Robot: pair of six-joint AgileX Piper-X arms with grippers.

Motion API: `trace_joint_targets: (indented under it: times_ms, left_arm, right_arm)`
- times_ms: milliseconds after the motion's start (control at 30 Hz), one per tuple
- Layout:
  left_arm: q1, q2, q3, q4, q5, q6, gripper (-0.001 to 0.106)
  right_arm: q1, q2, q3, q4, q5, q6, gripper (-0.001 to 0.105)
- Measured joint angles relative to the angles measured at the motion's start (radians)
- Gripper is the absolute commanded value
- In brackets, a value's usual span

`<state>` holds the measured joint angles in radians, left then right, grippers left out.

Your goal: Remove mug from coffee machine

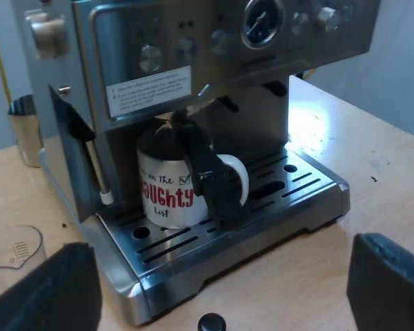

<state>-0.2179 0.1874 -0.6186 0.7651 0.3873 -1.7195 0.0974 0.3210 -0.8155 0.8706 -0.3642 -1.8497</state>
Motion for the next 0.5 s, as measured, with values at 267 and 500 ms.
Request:
trace_joint_targets:
  times_ms: [267, 500]
  left_arm:
    - [-0.086, 0.168, -0.005, -0.130, 0.000, 0.000, 0.087]
    - [-0.096, 0.261, -0.005, -0.146, 0.010, 0.000, 0.087]
  right_arm:
    - [0.220, 0.126, -0.011, -0.023, 0.005, -0.002, 0.044]
    - [0.357, 0.218, -0.011, -0.090, 0.156, -0.002, 0.045]
